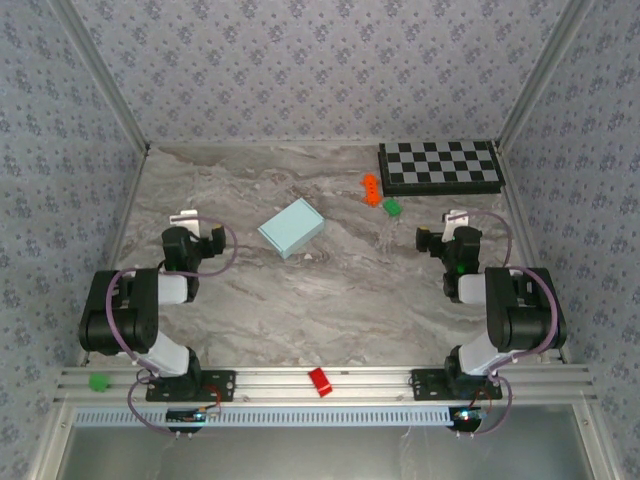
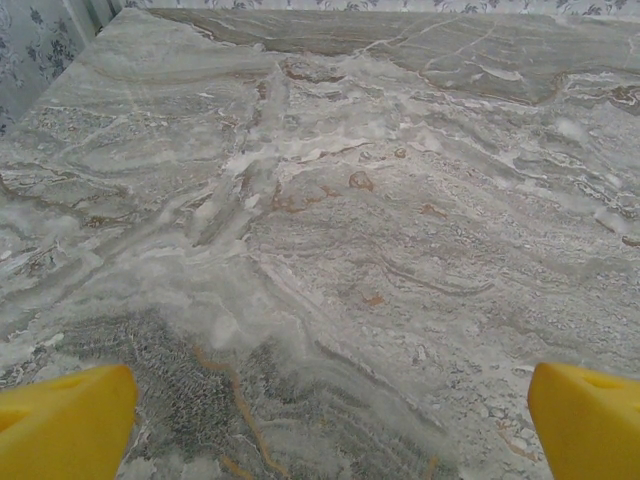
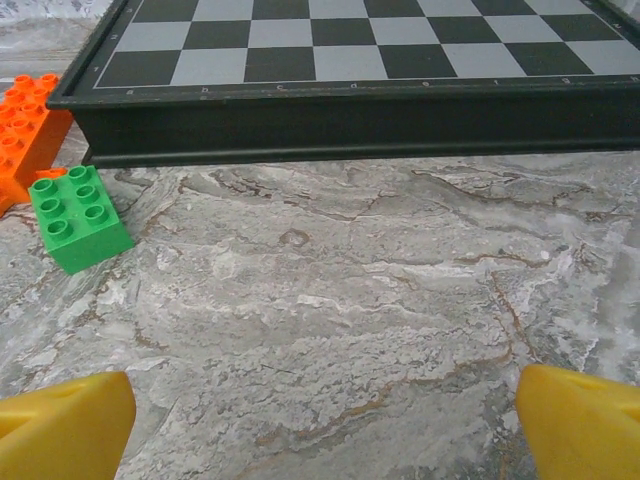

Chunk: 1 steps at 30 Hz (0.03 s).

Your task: Fold the paper box

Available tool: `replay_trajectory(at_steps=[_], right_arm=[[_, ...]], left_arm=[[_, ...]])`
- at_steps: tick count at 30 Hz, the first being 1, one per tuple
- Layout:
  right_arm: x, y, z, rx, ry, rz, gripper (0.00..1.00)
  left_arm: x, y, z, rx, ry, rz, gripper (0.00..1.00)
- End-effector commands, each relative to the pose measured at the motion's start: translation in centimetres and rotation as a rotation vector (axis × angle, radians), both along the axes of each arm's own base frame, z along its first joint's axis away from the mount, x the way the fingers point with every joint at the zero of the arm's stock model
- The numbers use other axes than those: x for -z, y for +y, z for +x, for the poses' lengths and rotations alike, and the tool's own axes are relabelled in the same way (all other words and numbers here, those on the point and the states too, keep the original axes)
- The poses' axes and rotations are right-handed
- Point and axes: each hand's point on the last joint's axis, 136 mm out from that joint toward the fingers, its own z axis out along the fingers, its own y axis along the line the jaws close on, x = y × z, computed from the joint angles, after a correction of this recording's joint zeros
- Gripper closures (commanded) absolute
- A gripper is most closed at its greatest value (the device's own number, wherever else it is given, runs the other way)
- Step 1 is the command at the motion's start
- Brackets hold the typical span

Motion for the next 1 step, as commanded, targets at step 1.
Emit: replay_trajectory(at_steps=[1], right_arm=[[-0.87, -0.41, 0.43, 0.027, -0.035, -0.013, 0.00]], left_arm=[[-0.68, -0.22, 0.68, 0.016, -0.018, -0.001, 0.00]])
